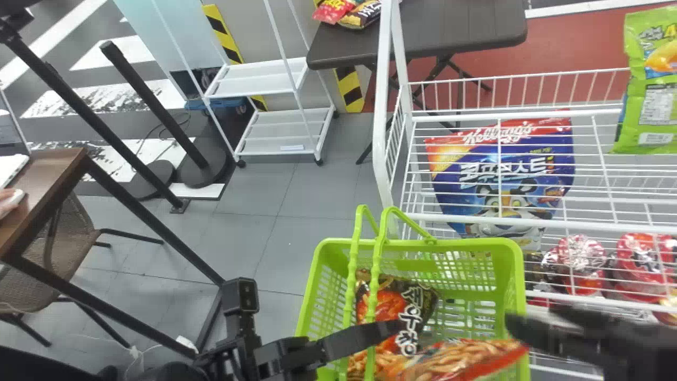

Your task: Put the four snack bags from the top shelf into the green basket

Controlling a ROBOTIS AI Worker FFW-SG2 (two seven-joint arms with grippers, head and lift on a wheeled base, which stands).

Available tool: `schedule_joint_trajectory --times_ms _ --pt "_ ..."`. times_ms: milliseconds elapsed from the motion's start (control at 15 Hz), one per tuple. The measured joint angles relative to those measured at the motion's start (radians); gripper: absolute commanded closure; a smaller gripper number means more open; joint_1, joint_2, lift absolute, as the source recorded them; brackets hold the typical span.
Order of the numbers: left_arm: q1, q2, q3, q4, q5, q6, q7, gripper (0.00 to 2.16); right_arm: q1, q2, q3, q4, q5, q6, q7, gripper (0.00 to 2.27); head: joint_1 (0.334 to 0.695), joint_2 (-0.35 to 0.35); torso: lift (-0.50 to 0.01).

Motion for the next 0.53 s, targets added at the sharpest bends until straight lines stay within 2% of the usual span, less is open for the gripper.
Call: schedule_joint_trajectory --times_ms 133,200,533 --pt "0.003 0.0 0.0 -0.003 0.002 0.0 -0.001 2.15 -0.06 0.001 -0.054 0.051 0.03 -0.125 -0.017 0.06 0.695 0.131 -0.001" --pt "0.004 0.0 0.0 -0.004 0.003 0.0 -0.002 2.15 -0.1 0.002 -0.073 0.093 0.059 -0.199 -0.026 0.06 0.695 0.057 -0.001" --pt "0.012 0.002 0.003 -0.01 0.005 0.0 -0.008 2.15 -0.362 0.003 -0.084 0.426 0.241 -0.489 -0.05 0.06 0.695 -0.063 -0.001"
